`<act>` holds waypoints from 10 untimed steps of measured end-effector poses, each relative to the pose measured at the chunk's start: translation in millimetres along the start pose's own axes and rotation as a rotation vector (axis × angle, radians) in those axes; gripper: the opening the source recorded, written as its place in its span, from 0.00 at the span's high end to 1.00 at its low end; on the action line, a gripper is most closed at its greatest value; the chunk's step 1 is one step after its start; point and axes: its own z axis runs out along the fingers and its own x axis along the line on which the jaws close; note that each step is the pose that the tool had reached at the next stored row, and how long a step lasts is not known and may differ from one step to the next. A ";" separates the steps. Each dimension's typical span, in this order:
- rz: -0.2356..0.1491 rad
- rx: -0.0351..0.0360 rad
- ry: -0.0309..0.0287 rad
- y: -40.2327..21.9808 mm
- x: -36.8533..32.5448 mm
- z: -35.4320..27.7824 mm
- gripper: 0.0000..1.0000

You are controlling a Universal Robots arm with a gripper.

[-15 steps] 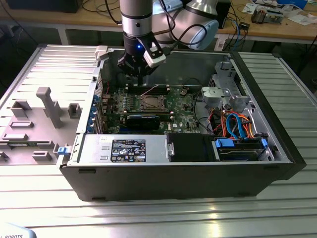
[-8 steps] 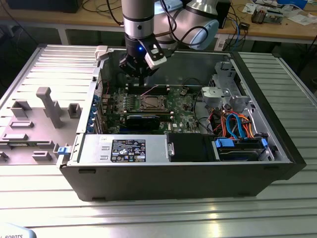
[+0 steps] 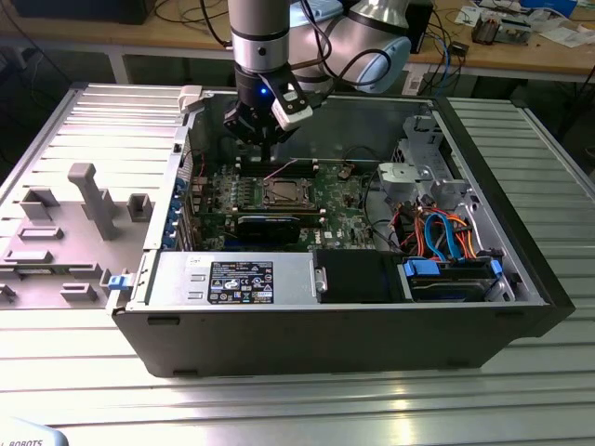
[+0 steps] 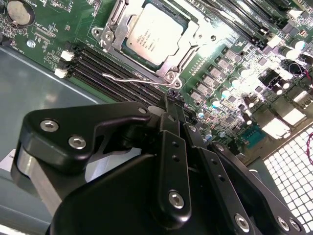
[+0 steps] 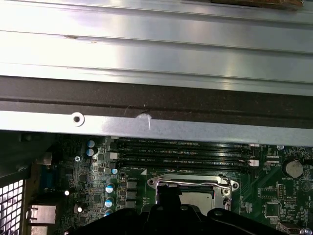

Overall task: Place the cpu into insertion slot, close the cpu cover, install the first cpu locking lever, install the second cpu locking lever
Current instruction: 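Install the first cpu locking lever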

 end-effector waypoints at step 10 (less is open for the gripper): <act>0.004 -0.0617 -0.0033 -1.6 -5.2 3.8 0.89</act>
